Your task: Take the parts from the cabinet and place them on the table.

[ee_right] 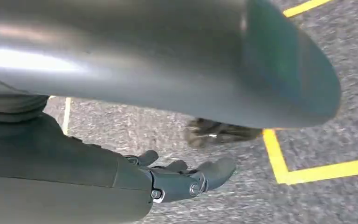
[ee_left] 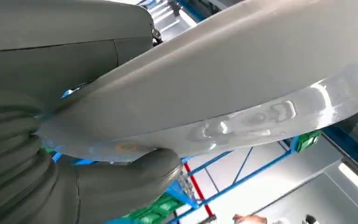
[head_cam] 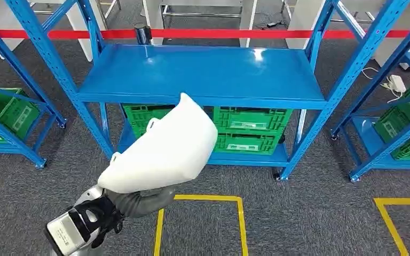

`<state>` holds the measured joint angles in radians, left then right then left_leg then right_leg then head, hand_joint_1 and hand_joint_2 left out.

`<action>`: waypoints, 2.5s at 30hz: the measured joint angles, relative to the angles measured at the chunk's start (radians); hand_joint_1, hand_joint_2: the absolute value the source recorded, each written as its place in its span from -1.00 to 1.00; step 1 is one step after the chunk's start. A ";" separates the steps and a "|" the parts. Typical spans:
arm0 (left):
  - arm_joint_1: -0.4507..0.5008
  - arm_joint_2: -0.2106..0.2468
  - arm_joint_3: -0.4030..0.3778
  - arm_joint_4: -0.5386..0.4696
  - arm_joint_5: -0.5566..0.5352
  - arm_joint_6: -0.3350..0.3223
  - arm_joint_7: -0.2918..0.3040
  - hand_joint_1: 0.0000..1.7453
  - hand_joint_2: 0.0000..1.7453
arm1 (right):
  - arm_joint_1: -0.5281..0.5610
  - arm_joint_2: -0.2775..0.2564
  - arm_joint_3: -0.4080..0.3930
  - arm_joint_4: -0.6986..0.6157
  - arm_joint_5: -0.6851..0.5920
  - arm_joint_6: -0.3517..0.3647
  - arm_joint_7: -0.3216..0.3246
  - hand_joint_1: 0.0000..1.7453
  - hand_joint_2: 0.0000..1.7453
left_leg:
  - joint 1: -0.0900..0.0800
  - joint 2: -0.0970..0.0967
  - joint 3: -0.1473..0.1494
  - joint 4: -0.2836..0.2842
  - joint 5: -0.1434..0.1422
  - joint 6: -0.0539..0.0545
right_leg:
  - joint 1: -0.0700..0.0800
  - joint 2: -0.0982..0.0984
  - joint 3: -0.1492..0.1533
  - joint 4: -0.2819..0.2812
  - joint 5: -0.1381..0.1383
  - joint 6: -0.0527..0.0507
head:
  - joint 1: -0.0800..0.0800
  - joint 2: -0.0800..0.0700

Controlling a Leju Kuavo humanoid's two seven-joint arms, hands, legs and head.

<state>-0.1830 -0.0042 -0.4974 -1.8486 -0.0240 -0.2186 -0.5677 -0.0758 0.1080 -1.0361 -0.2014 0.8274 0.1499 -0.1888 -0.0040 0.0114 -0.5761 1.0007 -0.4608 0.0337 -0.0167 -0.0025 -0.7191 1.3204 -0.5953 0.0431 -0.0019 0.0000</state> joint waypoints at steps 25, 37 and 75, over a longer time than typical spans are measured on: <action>-0.010 0.014 -0.008 0.020 -0.004 0.008 0.011 1.00 1.00 | 0.001 -0.006 -0.018 0.001 -0.042 0.013 -0.022 -1.00 -1.00 | 0.009 0.008 0.102 -0.014 -0.085 -0.014 | 0.003 0.000 0.072 -0.297 0.183 -0.012 | -0.012 0.000; -0.006 0.012 -0.028 0.035 -0.031 0.020 0.024 1.00 1.00 | 0.003 -0.013 -0.060 0.001 -0.071 -0.028 0.001 -1.00 -1.00 | -0.005 0.080 0.055 0.015 -0.067 -0.024 | 0.018 -0.046 0.138 -0.295 0.111 -0.032 | 0.003 0.000; 0.012 0.026 -0.022 0.067 -0.035 0.035 -0.066 1.00 1.00 | 0.010 -0.078 -0.159 0.000 -0.136 -0.090 -0.034 -1.00 -1.00 | 0.008 -0.002 -0.072 0.276 -0.201 -0.062 | 0.003 0.020 0.123 -0.305 0.128 -0.055 | -0.002 0.000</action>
<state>-0.1713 0.0221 -0.5196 -1.7818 -0.0587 -0.1839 -0.6336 -0.0657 0.0302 -1.1951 -0.2010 0.6916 0.0595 -0.2224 0.0041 0.0092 -0.6479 1.2770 -0.6621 -0.0283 -0.0137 0.0172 -0.5957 1.0158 -0.4676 -0.0124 -0.0038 0.0000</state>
